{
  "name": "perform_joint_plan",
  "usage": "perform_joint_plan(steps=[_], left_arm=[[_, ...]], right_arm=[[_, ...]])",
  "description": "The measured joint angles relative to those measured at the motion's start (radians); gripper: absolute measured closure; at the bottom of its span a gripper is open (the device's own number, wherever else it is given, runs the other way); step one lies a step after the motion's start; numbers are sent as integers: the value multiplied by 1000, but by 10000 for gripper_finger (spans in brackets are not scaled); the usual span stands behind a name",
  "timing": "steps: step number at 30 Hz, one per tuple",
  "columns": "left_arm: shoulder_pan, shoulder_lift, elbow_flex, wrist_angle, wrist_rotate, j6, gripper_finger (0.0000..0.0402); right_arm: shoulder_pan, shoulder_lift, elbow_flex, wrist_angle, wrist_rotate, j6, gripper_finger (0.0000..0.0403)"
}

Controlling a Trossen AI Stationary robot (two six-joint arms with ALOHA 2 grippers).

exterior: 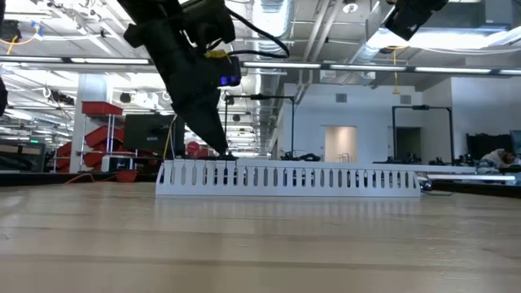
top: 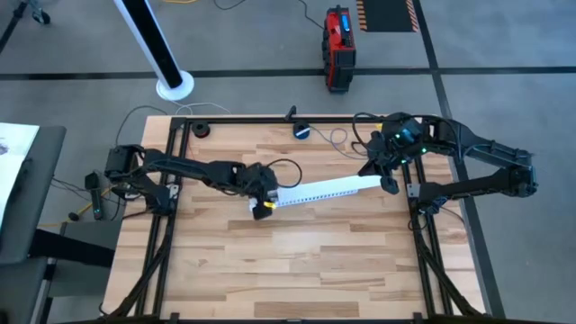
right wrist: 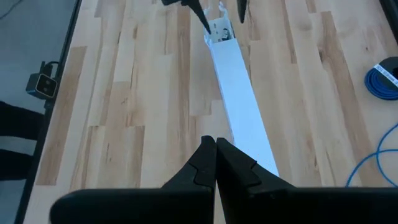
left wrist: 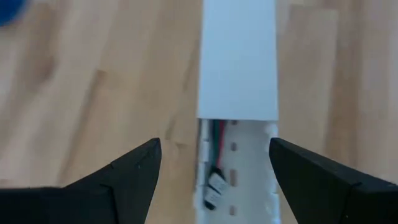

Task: Ziptie cables
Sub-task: Close the white cable duct

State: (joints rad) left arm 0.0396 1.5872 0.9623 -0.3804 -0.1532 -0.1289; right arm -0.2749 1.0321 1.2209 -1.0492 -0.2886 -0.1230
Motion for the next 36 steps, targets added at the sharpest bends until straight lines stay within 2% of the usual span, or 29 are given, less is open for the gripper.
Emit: perform_joint_plan(steps=[3, 18, 25, 29, 36], left_arm=[[14, 0, 0, 0, 78, -1, 110], [6, 12, 1, 21, 100, -11, 110], [-14, 20, 0, 30, 89, -14, 110], [-23, 19, -30, 33, 7, -14, 110], [-31, 19, -75, 90, 39, -74, 110]], right_arm=[[0, 0, 0, 0, 0, 3, 397], [0, 0, 0, 18, 1, -5, 397], [0, 0, 0, 18, 2, -8, 397], [0, 0, 0, 18, 2, -8, 397], [0, 0, 0, 18, 3, -12, 397]])
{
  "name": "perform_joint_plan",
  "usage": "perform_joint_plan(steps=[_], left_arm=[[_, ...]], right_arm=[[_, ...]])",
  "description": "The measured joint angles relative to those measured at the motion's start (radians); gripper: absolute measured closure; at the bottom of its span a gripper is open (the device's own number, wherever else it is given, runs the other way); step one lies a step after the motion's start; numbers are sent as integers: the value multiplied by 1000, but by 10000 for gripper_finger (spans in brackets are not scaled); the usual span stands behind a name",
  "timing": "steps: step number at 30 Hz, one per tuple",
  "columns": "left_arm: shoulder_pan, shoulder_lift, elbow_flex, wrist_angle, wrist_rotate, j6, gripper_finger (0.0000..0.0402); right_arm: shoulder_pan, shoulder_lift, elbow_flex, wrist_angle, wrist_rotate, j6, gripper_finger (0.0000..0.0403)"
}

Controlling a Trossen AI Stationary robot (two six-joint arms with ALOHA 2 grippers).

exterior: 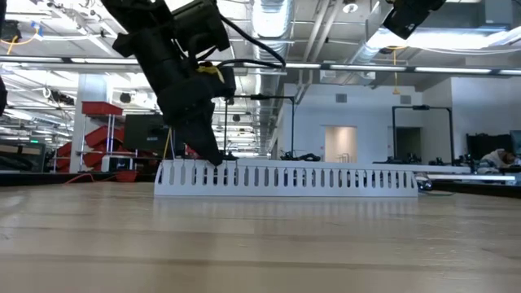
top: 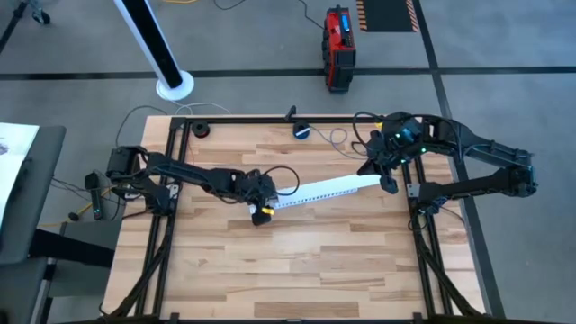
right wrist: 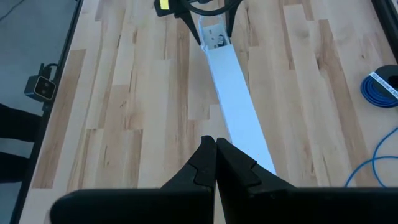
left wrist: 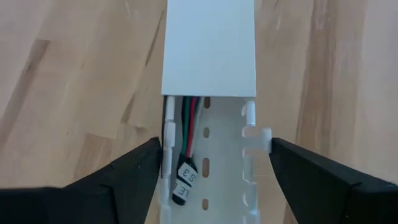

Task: Ziptie cables
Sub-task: Close the white cable duct

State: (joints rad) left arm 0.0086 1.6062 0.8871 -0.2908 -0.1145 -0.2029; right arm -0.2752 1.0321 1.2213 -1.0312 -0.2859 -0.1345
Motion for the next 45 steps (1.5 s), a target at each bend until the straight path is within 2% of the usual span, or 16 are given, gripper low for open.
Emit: perform_joint_plan(steps=[18, 23, 45], left_arm=[[-25, 0, -2, 48, -40, -17, 110], [-42, 0, -2, 51, -94, -24, 110], [-61, 0, -57, 147, -92, -112, 110]], right_arm=[[0, 0, 0, 1, 0, -5, 397], [0, 0, 0, 4, 0, -5, 397], [0, 1, 0, 39, 0, -31, 397]])
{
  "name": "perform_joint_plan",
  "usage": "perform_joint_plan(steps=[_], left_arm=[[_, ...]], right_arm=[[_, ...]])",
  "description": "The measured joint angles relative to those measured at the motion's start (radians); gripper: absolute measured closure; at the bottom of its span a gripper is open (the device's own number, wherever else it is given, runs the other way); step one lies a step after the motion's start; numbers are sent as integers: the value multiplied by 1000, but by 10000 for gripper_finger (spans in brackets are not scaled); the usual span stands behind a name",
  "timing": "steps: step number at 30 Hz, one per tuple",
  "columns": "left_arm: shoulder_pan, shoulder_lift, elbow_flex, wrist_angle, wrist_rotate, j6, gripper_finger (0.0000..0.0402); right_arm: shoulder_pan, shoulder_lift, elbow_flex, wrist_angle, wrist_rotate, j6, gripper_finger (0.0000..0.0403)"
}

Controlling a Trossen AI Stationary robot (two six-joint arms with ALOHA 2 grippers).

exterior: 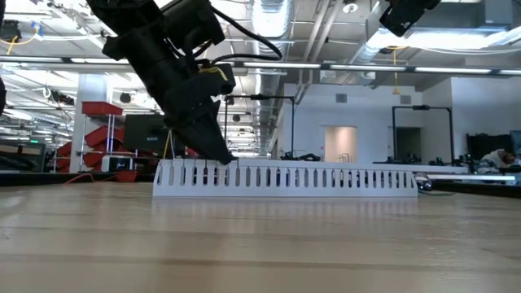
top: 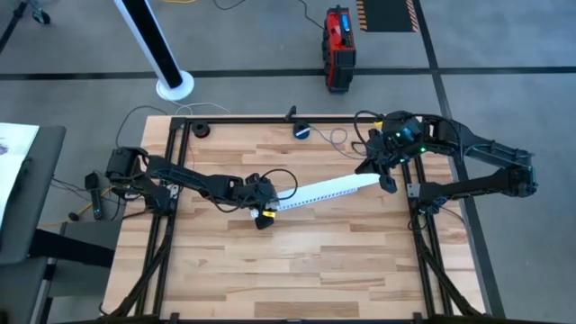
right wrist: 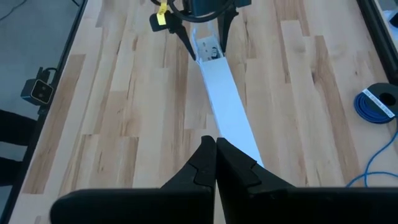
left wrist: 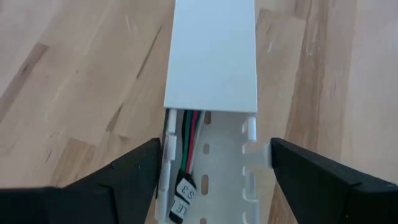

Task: Ziptie cables
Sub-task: Close the white cable duct

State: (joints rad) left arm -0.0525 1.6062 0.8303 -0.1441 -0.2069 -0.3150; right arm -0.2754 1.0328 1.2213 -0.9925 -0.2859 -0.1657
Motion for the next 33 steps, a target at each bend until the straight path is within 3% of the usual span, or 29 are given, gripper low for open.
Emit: perform_joint_plan(steps=[33], left_arm=[[-61, 65, 2, 111, -53, -53, 110]], right_arm=[[-1, 1, 0, 7, 0, -26, 397]])
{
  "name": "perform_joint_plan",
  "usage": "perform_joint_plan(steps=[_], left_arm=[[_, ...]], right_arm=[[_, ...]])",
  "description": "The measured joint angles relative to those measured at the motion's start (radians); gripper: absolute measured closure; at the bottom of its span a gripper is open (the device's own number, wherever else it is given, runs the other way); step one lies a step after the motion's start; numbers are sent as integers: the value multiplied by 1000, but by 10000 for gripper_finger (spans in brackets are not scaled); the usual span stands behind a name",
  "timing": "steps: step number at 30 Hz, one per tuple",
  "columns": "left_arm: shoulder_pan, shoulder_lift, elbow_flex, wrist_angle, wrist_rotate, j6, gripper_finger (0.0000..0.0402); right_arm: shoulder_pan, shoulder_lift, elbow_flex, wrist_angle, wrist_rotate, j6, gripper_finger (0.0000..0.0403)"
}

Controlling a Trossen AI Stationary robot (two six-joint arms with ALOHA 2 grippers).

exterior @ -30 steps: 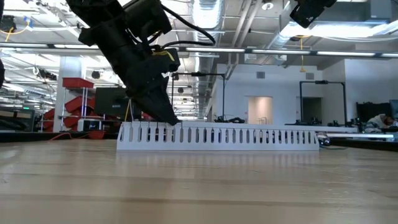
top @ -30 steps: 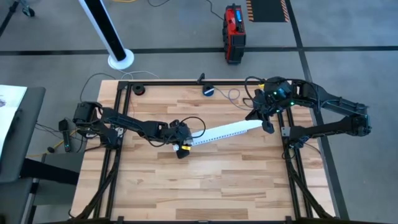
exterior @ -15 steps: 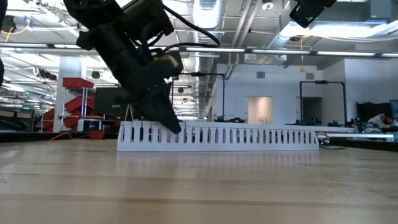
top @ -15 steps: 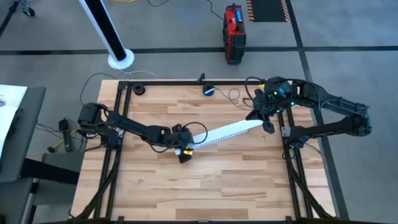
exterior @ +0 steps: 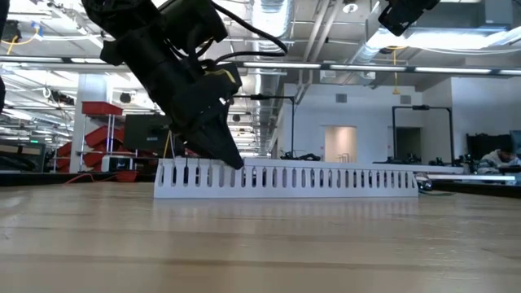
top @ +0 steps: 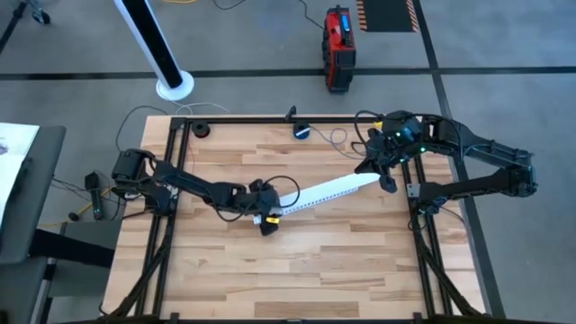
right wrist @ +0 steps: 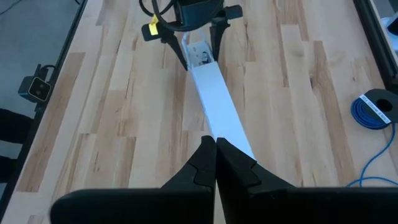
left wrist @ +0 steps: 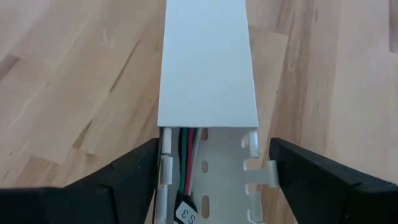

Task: Ziptie cables
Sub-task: Close the white cable duct

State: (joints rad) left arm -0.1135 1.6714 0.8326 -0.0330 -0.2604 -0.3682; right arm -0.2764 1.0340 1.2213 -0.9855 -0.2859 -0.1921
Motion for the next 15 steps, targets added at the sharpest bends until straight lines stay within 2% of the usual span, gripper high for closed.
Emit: perform_joint_plan(steps=[7, 15], left_arm=[[-30, 0, 0, 3, -58, -8, 110], [-54, 48, 2, 36, -57, -23, 110]], right_arm=[[0, 0, 0, 1, 0, -3, 397], [0, 0, 0, 5, 0, -9, 397]])
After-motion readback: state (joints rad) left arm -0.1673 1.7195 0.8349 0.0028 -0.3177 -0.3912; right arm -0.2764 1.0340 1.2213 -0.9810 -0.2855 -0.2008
